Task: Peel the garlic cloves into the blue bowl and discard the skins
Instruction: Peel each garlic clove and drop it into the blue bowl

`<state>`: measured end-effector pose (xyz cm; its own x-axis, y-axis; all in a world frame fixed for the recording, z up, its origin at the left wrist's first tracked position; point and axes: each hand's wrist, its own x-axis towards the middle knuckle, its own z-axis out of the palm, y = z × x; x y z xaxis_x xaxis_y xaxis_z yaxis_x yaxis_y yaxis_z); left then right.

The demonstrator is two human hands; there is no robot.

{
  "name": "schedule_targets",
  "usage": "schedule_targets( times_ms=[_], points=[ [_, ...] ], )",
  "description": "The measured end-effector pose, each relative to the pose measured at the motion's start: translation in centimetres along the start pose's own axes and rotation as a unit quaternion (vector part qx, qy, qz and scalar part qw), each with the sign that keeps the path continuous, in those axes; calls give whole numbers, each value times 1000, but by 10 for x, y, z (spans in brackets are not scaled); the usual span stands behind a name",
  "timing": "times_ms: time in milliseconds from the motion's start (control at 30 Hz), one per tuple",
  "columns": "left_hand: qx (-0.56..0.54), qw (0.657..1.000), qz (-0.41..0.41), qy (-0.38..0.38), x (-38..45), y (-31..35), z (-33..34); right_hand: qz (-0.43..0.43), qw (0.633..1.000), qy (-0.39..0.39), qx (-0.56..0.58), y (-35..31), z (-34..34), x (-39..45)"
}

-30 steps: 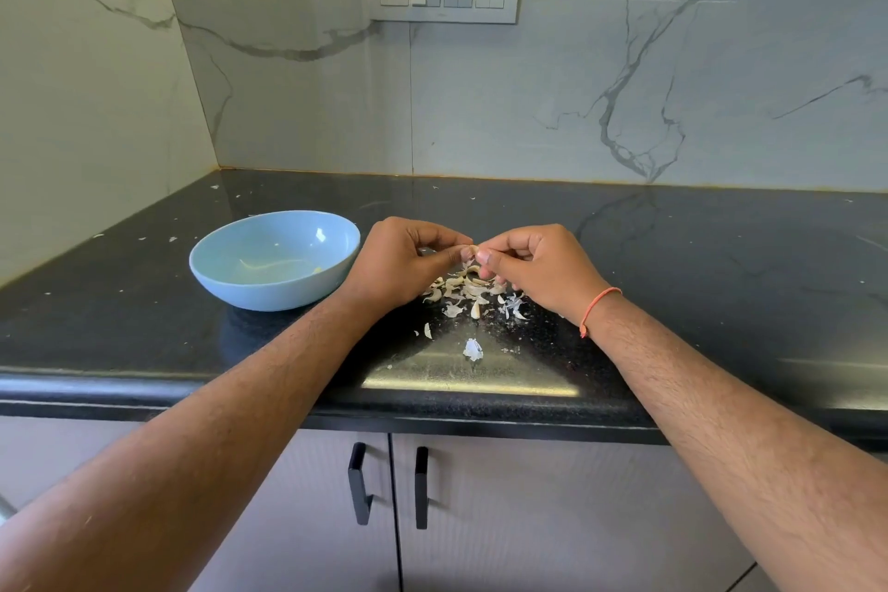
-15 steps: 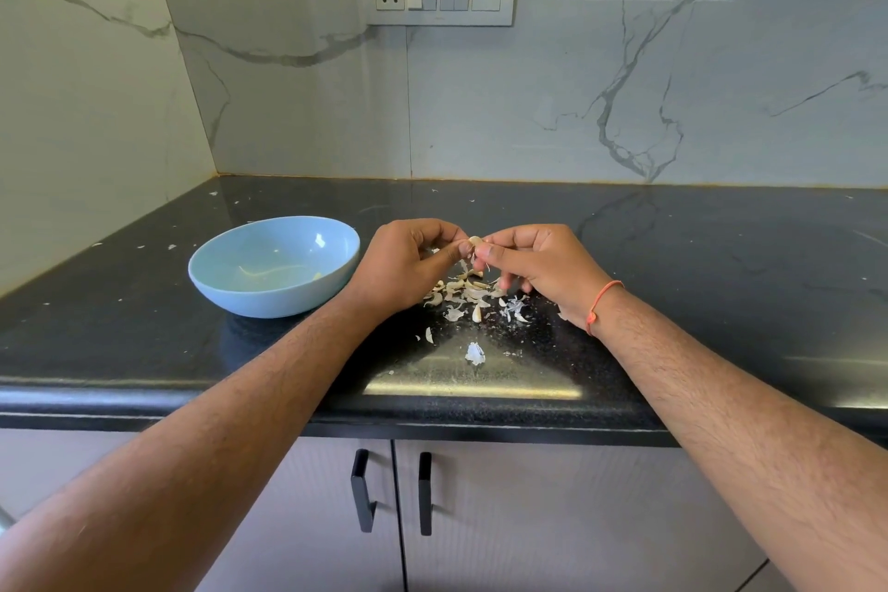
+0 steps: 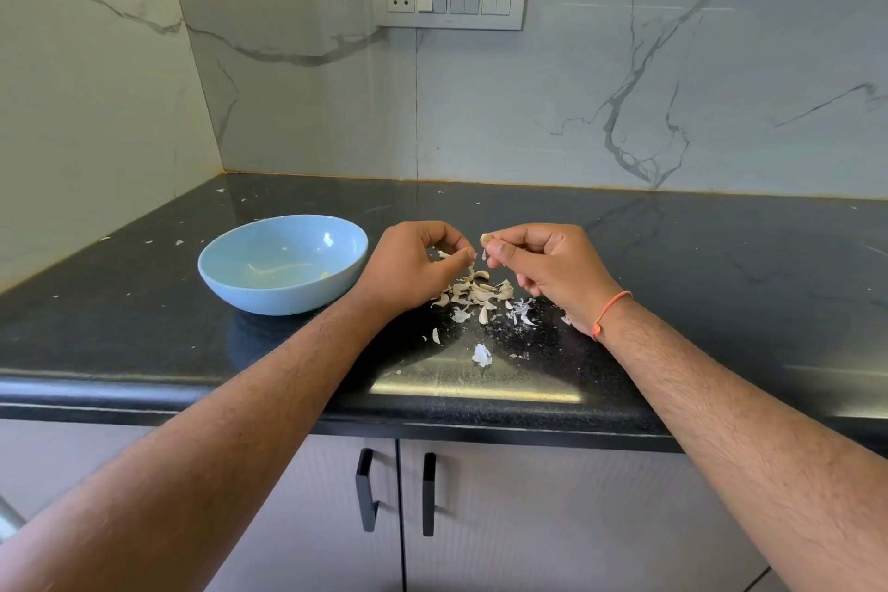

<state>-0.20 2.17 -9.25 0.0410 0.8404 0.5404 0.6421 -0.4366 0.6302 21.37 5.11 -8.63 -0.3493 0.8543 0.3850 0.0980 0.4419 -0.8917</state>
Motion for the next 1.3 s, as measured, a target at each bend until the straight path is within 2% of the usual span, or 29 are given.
schedule_targets(
  times_ms=[133, 333, 667, 933, 1100, 1300],
  points=[
    [-7, 1000, 28, -3, -4, 5, -1, -27, 995, 37, -85, 4, 3, 1],
    [8, 1000, 29, -9, -3, 4, 0, -102, 965, 75, -231, 2, 5, -1],
    [43, 998, 46, -8, -7, 8, -1, -177, 932, 68, -310, 0, 4, -4],
    [47, 998, 46, 3, -7, 9, -1, -153, 946, 45, -281, 1, 5, -4],
    [38, 998, 39, 9, -6, 9, 0, -94, 978, 14, -183, 2, 0, -1],
    [42, 999, 9, 14, -2, 5, 0, -68, 996, -6, -61, -3, -1, -1]
  ],
)
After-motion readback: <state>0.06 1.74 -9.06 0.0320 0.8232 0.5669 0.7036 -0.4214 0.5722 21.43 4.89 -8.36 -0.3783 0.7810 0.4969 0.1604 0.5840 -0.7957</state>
